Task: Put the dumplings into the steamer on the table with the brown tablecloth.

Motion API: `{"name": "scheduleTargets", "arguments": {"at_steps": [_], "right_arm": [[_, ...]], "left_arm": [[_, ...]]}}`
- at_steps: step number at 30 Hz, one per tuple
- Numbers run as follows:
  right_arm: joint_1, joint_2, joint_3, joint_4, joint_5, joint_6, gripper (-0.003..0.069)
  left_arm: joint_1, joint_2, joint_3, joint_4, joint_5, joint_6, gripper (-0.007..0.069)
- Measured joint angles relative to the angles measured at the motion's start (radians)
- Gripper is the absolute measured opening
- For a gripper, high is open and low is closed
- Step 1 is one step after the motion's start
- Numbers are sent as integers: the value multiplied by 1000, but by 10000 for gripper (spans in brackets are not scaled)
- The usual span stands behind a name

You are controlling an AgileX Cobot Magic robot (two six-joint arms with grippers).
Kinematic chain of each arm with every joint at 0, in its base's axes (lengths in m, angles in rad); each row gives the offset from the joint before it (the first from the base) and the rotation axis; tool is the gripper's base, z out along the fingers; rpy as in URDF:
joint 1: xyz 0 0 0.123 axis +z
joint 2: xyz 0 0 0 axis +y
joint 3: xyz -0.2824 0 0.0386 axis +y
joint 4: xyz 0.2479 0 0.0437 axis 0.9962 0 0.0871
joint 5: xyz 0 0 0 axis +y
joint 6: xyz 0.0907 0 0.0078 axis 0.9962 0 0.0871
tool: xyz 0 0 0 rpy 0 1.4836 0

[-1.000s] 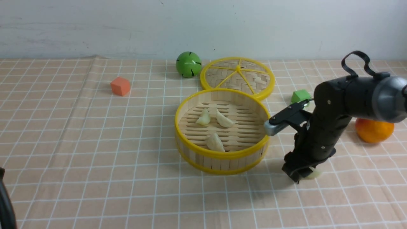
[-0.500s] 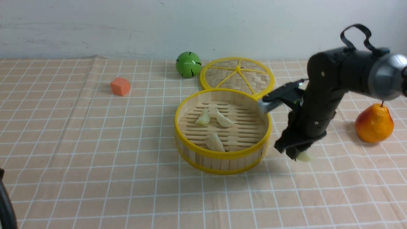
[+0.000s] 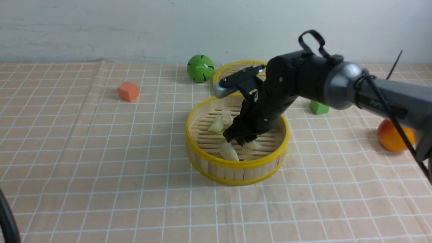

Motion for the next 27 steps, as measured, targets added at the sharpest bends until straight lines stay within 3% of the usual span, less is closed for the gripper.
{"name": "scheduleTargets", "arguments": {"at_steps": [5, 6, 8, 12, 15, 16, 19, 22, 23, 24, 27], "right_arm": [[-5, -2, -2, -11, -1, 58, 373], [-6, -15, -2, -12, 15, 70, 435], [-6, -44, -3, -12, 54, 74, 486], [-6, -150, -3, -14, 103, 75, 505], [-6, -275, 0, -16, 118, 75, 442], [-6, -358, 22, -16, 116, 75, 377], [-6, -499, 90, -16, 103, 75, 242], [-6, -682, 250, -6, 48, 63, 54], [-6, -682, 261, -6, 44, 63, 54], [-6, -778, 351, 11, -3, 58, -5], [-6, -923, 505, 50, -69, 40, -20]], "left_arm": [[0, -54, 89, 0, -43, 0, 4], [0, -85, 150, 0, -79, -8, 4], [0, -139, 230, 0, -131, -24, 4], [0, -246, 407, 0, -286, -62, 4], [0, -355, 557, 0, -460, -91, 4], [0, -410, 639, 0, -562, -110, 4], [0, -487, 719, 0, -687, -143, 4], [0, -540, 763, 0, -783, -159, 8], [0, -541, 765, 0, -790, -159, 8], [0, -547, 769, 0, -812, -160, 10], [0, -549, 769, 0, -815, -162, 15]]}}
